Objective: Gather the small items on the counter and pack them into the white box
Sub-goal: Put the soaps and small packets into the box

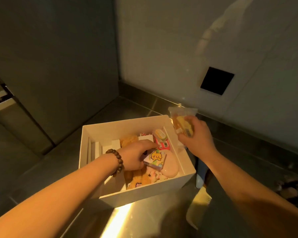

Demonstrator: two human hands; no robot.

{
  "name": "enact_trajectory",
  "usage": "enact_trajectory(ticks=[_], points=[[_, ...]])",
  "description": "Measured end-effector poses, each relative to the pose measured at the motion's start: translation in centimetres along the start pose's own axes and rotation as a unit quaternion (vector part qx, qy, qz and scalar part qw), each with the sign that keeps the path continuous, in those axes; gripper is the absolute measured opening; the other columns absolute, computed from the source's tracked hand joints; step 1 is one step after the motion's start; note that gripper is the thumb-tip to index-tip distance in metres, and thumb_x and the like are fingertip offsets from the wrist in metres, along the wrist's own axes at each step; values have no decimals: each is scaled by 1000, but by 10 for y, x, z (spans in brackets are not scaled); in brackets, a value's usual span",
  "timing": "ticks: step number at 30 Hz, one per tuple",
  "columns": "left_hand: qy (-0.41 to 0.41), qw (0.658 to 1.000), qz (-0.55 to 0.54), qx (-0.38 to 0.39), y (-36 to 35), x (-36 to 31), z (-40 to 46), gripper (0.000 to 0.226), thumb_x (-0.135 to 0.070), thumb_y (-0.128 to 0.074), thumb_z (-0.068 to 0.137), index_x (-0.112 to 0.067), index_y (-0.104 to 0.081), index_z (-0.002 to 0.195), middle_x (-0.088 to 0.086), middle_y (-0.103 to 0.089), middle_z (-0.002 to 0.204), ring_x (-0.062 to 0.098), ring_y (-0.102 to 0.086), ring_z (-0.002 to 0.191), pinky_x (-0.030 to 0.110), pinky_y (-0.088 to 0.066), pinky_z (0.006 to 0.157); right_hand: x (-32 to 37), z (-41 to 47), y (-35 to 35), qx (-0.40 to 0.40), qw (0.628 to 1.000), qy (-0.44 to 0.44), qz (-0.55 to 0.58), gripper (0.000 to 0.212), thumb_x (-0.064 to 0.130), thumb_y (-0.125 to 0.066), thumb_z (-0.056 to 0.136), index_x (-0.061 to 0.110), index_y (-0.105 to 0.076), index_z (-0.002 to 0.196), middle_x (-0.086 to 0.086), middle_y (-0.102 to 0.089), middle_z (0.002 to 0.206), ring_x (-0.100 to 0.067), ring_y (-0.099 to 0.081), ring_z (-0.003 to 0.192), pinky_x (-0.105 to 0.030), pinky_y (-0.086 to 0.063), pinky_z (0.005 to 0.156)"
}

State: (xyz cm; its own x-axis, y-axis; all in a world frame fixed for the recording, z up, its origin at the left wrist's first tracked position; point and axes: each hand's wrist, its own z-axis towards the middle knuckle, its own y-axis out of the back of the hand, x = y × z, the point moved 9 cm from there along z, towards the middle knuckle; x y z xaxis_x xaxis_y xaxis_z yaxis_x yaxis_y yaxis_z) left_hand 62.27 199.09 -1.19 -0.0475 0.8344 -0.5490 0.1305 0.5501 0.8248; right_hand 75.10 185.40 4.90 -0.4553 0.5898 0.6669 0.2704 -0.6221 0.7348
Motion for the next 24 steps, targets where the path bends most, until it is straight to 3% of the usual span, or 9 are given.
enact_trajectory(ticks=[3, 9, 14, 19, 22, 24], points=[[-57, 998, 2, 19, -6, -20, 7, 66, -13, -68, 80, -31, -39, 136, -8, -46, 136, 9, -44, 120, 25, -40, 100, 0, 2, 1, -1, 1000, -10, -12, 63, 28, -70, 79, 27, -40, 135, -8, -40, 132, -25, -45, 117, -43, -47, 92], [-86, 996, 23, 7, -13, -21, 15, 68, -39, -71, 77, -31, -40, 136, -8, -42, 139, 9, -40, 121, 20, -31, 98, 6, 3, 0, -2, 1000, 3, -25, 63, 26, -70, 78, 24, -42, 135, -10, -41, 131, -26, -45, 116, -45, -46, 92], [-67, 997, 36, -2, -20, -21, 16, 69, -57, -62, 77, -33, -39, 137, -5, -40, 138, 13, -42, 120, 18, -33, 91, 7, 4, -2, 0, 999, 1, -35, 62, 29, -69, 80, 25, -41, 135, -10, -42, 132, -26, -45, 117, -45, -47, 91], [-24, 996, 70, -44, -23, -21, 20, 70, -62, -58, 77, -30, -39, 137, -2, -42, 137, 17, -46, 116, 21, -39, 90, 6, 5, -2, -1, 1000, 0, -27, 62, 27, -70, 79, 24, -42, 135, -10, -42, 130, -26, -45, 116, -43, -47, 91], [47, 995, 76, -53, -17, -11, 16, 75, -72, -59, 67, -25, -50, 126, 0, -53, 119, 15, -53, 96, 27, -51, 82, 7, 5, -2, -1, 999, -3, -31, 62, 27, -69, 79, 26, -42, 134, -9, -42, 130, -25, -45, 115, -40, -47, 90], [45, 996, 64, -38, -16, -13, 17, 77, -72, -64, 62, -23, -51, 120, 0, -56, 110, 12, -52, 87, 25, -51, 77, 8, 5, -2, -1, 1000, -6, -29, 61, 27, -70, 79, 26, -42, 134, -8, -42, 131, -25, -45, 116, -39, -47, 90]])
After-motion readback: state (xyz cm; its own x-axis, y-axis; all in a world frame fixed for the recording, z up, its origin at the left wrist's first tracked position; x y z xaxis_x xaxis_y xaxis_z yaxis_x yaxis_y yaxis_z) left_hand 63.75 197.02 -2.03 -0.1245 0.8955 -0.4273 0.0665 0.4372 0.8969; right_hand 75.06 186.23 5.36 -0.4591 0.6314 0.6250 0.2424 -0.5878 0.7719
